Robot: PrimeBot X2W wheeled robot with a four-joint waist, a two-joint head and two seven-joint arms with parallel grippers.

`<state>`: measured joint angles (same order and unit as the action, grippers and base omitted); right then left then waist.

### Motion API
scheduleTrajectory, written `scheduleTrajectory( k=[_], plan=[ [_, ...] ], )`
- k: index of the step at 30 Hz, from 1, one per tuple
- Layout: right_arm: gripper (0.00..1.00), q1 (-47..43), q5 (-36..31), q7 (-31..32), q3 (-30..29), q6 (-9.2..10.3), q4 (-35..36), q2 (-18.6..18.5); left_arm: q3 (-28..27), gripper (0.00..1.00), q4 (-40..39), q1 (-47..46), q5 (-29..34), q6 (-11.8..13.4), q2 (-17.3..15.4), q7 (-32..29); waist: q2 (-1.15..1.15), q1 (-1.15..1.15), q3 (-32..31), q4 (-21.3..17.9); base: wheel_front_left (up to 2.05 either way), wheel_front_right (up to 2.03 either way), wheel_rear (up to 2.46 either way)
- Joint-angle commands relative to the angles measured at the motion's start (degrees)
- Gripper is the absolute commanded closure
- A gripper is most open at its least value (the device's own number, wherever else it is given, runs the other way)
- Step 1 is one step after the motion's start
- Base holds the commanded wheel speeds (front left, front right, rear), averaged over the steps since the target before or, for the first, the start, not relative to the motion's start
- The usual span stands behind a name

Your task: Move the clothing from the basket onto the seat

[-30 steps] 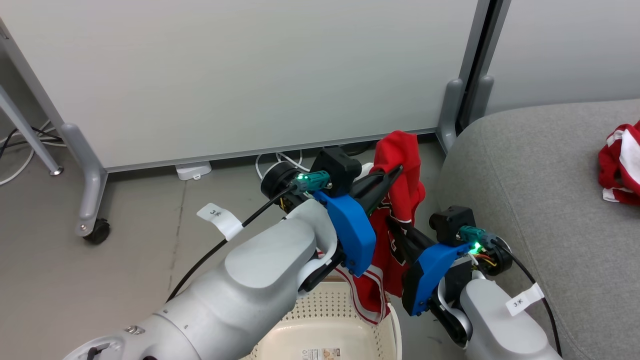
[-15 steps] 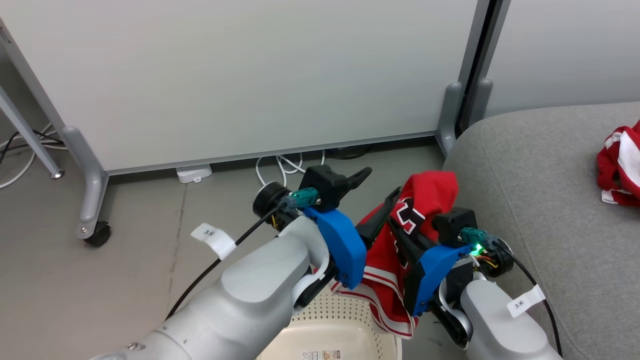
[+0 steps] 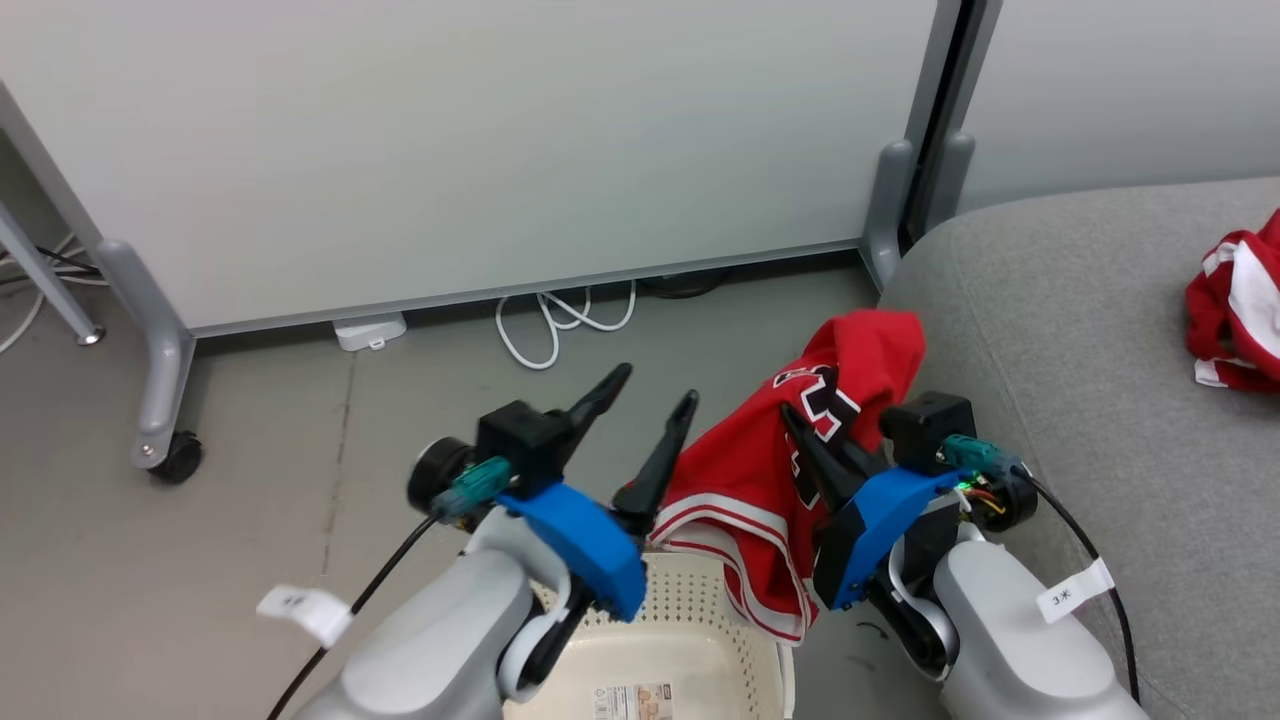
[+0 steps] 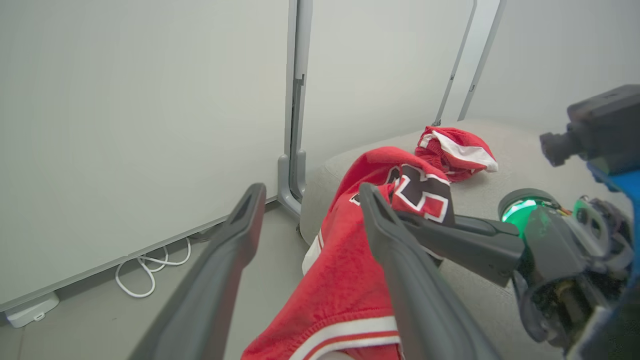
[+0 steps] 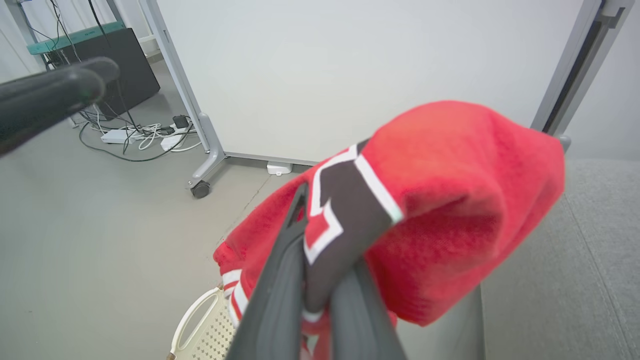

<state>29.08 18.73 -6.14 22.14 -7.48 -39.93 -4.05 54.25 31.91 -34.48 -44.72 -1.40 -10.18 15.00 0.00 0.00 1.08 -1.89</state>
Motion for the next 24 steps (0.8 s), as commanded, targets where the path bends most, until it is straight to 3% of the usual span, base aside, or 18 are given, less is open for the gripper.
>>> scheduleTrajectory(
  k=[1,8,14,24],
  plan=[
    [1.00,-0.5,0.0,0.3,0.0,-0.03,1.0,-0.6,-2.2,0.00,-2.0,2.3,1.9,0.4,-1.0,0.3,0.00,0.00,0.6,-0.5,0.00,0.00,0.00],
    [1.00,-1.6,-0.6,2.1,-0.5,-0.03,6.0,-2.1,-14.9,0.00,-11.7,13.7,11.5,0.9,-3.4,0.3,0.00,0.00,1.9,-3.0,0.00,0.00,0.00],
    [1.00,-3.1,-1.0,3.4,-1.5,-0.03,9.4,-2.2,-23.9,0.00,-15.6,22.2,17.2,0.1,-4.4,0.3,0.00,0.00,2.4,-6.6,0.00,0.00,0.00],
    [1.00,-6.2,-2.0,5.1,-3.5,-0.03,14.4,-2.5,-33.0,0.00,-17.8,28.3,22.4,-2.8,-2.1,0.3,0.00,0.00,3.5,-13.7,0.00,0.00,0.00]
  ],
)
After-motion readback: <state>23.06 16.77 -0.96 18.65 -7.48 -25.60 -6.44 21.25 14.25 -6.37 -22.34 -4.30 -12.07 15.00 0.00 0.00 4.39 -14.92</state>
